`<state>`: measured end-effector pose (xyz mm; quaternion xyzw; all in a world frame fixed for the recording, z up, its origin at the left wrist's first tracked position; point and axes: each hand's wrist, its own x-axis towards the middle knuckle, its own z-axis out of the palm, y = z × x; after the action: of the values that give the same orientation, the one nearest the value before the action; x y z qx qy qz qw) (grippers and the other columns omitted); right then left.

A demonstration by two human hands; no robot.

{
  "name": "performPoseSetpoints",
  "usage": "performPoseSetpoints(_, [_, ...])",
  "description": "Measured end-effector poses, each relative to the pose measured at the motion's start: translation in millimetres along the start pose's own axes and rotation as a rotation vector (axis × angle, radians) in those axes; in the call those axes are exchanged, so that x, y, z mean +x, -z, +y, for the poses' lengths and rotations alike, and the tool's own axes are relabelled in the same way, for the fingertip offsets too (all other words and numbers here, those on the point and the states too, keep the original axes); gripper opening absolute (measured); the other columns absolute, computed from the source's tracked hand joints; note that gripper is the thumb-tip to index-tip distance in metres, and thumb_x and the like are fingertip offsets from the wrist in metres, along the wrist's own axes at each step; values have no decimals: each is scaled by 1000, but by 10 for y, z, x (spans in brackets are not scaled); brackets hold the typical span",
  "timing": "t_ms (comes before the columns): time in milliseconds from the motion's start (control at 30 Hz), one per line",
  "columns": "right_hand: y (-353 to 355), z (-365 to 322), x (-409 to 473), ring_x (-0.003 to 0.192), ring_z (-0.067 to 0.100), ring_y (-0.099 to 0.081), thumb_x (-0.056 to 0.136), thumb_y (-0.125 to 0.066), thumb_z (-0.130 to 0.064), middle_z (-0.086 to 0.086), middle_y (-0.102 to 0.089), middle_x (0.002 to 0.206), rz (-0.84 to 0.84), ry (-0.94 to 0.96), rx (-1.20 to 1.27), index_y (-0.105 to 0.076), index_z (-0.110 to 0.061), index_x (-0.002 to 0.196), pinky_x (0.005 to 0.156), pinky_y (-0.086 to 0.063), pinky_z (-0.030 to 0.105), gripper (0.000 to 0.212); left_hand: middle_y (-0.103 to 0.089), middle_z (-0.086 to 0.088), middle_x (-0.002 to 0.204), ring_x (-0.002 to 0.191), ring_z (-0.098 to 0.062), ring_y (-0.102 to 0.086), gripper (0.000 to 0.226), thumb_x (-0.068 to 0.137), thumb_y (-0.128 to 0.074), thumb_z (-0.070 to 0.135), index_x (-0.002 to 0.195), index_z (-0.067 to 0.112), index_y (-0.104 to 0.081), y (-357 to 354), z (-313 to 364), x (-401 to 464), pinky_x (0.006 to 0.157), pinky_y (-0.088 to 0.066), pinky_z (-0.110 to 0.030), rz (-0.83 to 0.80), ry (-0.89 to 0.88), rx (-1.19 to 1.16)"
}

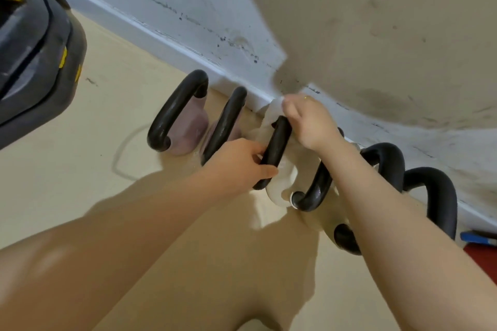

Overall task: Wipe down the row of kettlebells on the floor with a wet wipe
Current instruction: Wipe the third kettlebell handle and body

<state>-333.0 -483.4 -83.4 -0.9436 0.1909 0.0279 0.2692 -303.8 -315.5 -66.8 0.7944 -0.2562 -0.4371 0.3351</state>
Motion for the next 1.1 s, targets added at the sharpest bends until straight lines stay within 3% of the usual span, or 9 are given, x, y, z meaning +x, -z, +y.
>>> performPoseSetpoints(100, [-71, -41, 61, 83, 31, -53, 96, -30, -30, 25, -58, 89, -48, -350, 374, -49, 1, 79, 74, -39, 36, 40, -70, -2, 80, 67, -8, -60, 18, 83, -61, 30, 94, 16, -67, 28, -31, -6, 57, -45, -13, 15, -14, 6])
performPoseSetpoints(167, [-162, -245, 13, 88, 24, -52, 97, -34, -30, 12, -56, 97, -27, -446, 632, -45, -10, 98, 80, -42, 33, 23, -72, -6, 84, 74, -14, -64, 19, 83, -61, 29, 95, 16, -67, 52, -52, -11, 67, -48, -21, 21, -13, 7])
performPoseSetpoints(233, [-253, -415, -72, 72, 15, -48, 98, -35, -26, 1, -48, 82, 81, -591, 818, -40, -18, 92, 66, -40, 26, 11, -71, -9, 84, 72, -16, -63, 19, 84, -60, 28, 95, 13, -67, 54, -51, -15, 64, -46, -19, 26, -20, 17])
performPoseSetpoints(333, [-335, -543, -154, 60, 18, -40, 94, -40, -17, 2, -41, 67, 130, -810, 1190, -38, -8, 69, 59, -38, 27, 27, -62, -4, 69, 61, -12, -54, 19, 84, -59, 27, 80, 10, -64, 52, -37, -9, 51, -38, -13, 3, -38, 86])
performPoseSetpoints(533, [-25, -422, 31, 52, 23, -65, 93, -53, -31, 8, -64, 62, 77, -1088, 1471, -64, -4, 95, 65, -58, 33, 29, -48, 6, 61, 57, -6, -47, 29, 84, -59, 28, 59, 24, -44, 95, 4, 17, 51, -33, -18, -33, -58, 176])
performPoseSetpoints(700, [-134, -523, -270, 64, 22, -60, 96, -47, -35, 4, -63, 58, -62, -884, 1304, -55, -2, 87, 79, -53, 41, 35, -67, -4, 87, 86, -20, -60, 19, 86, -58, 28, 88, 10, -64, 151, 25, -17, 77, -46, -28, -72, -75, 174])
performPoseSetpoints(867, [-113, -535, -187, 72, 18, -59, 95, -48, -35, 3, -60, 74, 130, -892, 1236, -54, -8, 101, 81, -52, 36, 28, -65, -4, 80, 76, -21, -60, 20, 86, -58, 30, 89, 11, -64, 81, 40, -14, 66, -44, -24, -62, -71, 173])
performPoseSetpoints(1000, [-462, -643, -528, 107, 27, -59, 100, -34, -33, 14, -63, 112, 26, -734, 1290, -51, -6, 123, 102, -44, 42, 38, -68, -6, 79, 76, -21, -62, 27, 86, -56, 33, 87, 7, -65, 162, -5, -61, 63, -43, -21, -48, -71, 229])
performPoseSetpoints(1100, [-502, -688, -667, 108, 25, -57, 100, -31, -36, 11, -63, 111, 113, -748, 1350, -46, -14, 132, 101, -42, 41, 42, -57, 2, 71, 72, -17, -57, 21, 90, -51, 32, 78, 16, -58, 104, 66, -90, 58, -39, -19, -43, -86, 291])
